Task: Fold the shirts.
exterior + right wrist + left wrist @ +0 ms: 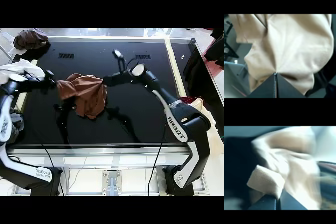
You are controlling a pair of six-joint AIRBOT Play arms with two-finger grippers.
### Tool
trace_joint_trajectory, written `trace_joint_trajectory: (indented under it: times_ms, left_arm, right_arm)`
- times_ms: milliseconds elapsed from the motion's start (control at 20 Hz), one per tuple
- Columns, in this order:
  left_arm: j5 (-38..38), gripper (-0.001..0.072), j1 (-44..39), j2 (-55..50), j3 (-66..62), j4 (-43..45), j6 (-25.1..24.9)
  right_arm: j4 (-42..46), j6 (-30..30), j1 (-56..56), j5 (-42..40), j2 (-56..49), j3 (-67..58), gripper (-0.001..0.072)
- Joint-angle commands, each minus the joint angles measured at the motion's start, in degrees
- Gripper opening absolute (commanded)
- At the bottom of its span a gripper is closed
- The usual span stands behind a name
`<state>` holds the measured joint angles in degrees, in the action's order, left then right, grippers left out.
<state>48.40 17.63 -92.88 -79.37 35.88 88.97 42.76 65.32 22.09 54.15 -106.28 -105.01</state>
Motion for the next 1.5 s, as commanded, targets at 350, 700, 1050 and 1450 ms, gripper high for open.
trace_joint_trajectory:
  times_ms: [350, 700, 1050, 1450]
  left_arm:
    - [-5.5, 0.0011, 7.7, 50.5, -0.2, -23.9, -28.6]
    - [-10.2, 0.0009, 8.8, 63.0, -0.2, -7.6, -27.7]
    - [-1.3, 0.0009, -2.9, 30.9, -0.1, 2.3, -28.6]
    - [-29.6, 0.0316, -14.4, -3.8, -10.6, 6.6, -27.7]
  right_arm:
    - [16.4, 3.7, -1.3, 20.6, 33.1, -16.8, 0.0009]
    - [19.5, 4.7, -1.4, 20.9, 43.5, -11.5, 0.0008]
    - [20.2, 4.7, -1.4, 19.3, 21.9, 2.3, 0.0009]
    - [20.7, 6.1, -4.2, -32.5, 1.2, -0.5, 0.0160]
